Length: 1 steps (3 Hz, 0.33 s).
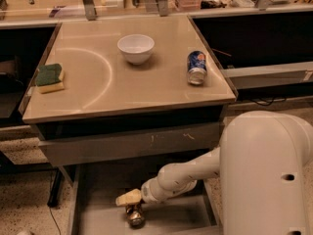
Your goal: Place orange can into middle drawer
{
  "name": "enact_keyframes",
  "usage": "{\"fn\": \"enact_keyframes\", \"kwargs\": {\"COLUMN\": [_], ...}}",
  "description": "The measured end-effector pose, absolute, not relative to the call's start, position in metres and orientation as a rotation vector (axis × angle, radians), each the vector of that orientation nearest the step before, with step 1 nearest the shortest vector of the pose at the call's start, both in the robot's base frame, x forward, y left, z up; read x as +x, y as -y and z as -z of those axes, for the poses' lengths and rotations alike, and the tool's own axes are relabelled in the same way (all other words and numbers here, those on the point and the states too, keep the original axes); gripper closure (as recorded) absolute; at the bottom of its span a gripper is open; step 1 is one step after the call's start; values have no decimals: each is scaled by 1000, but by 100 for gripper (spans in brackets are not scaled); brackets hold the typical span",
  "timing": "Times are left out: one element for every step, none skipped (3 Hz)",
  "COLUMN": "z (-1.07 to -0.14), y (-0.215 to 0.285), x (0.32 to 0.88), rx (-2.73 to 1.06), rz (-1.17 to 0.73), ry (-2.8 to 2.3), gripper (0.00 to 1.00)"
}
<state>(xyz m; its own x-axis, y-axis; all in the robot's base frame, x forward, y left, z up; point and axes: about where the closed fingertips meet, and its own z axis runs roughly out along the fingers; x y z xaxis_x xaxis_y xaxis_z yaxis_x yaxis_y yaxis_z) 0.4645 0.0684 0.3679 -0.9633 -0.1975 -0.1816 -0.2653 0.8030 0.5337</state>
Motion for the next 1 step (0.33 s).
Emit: {"fn": "enact_keyframes", "kwargs": {"z": [-368], "y": [-68], "x": [464], "rx": [-370], "rz": [-876], "ry": [-2871], "gripper": [0]}}
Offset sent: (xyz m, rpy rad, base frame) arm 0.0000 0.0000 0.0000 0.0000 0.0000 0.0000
